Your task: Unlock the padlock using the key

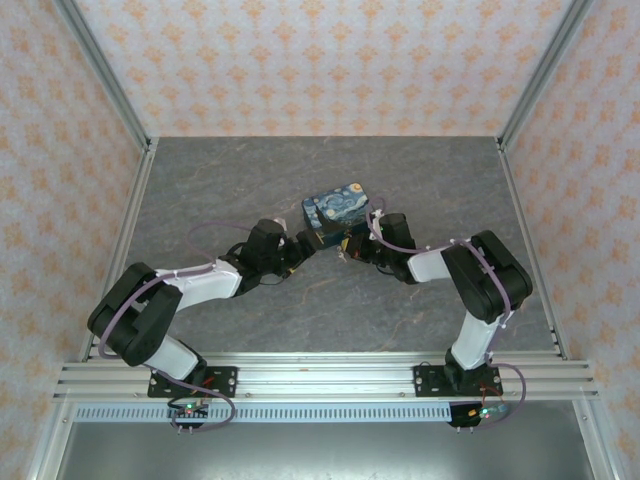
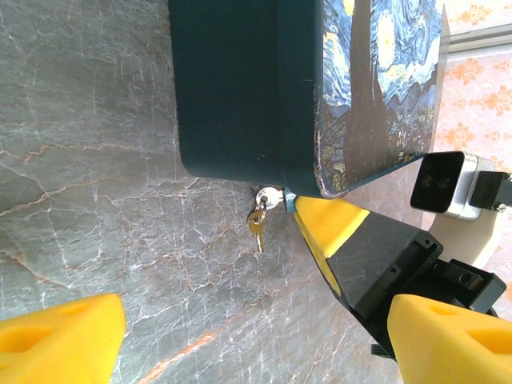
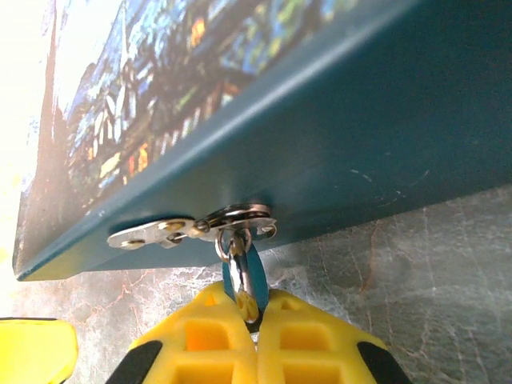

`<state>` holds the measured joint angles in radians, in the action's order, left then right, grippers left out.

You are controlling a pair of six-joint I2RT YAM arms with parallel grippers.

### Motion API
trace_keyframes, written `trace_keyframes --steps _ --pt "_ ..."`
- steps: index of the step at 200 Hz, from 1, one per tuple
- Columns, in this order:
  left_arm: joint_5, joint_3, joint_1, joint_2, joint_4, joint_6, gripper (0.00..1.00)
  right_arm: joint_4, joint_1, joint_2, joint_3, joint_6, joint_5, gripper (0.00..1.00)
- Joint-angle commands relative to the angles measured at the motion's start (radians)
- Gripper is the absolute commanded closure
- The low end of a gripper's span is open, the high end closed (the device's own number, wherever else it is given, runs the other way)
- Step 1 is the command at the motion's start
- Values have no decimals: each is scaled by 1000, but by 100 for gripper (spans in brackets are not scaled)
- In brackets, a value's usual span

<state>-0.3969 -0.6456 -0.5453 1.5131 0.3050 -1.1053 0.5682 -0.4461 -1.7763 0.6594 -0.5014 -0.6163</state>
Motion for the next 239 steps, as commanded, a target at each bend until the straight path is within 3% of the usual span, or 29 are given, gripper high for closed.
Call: trace_keyframes --steps 1,79,132,239 --pt "-26 11 -2 11 25 31 15 -24 7 12 1 4 -53 100" --pt "-144 -11 4 82 58 205 29 -114 7 25 66 45 -322 100" --pt "-207 -2 4 157 177 246 48 -131 7 -1 88 36 -377 100" --pt "-195 23 4 259 389 189 62 -110 7 -34 91 25 -422 100"
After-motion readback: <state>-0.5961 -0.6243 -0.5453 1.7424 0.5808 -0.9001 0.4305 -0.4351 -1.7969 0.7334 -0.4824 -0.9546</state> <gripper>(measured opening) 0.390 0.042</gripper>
